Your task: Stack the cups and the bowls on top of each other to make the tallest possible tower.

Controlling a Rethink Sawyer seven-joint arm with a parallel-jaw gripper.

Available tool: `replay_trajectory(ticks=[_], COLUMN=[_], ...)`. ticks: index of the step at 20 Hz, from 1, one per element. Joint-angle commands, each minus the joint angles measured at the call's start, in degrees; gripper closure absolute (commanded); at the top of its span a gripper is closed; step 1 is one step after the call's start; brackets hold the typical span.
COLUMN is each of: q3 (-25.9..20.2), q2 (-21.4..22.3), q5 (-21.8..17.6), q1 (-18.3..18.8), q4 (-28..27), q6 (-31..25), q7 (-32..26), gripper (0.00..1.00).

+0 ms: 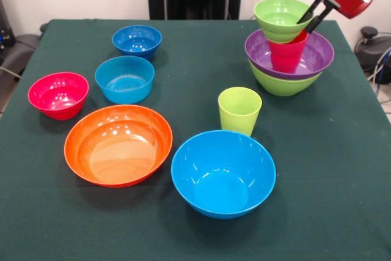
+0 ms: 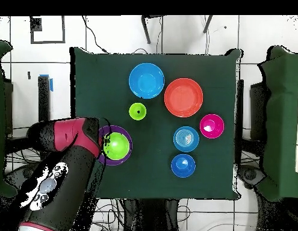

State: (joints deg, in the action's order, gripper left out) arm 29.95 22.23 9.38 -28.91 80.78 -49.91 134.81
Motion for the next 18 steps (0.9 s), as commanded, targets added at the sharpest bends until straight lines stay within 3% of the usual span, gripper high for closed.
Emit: replay_trajectory(ticks=[1,18], q3=[-3.4,-3.3], q2=[-2.0,-2.3], q5=[2.2,4.4], q1=[-0.7,-1.6], q4=[-1.0,-1.5], q6=[3.9,2.6], q7=[13.9,14.0], gripper=[1.0,1.0])
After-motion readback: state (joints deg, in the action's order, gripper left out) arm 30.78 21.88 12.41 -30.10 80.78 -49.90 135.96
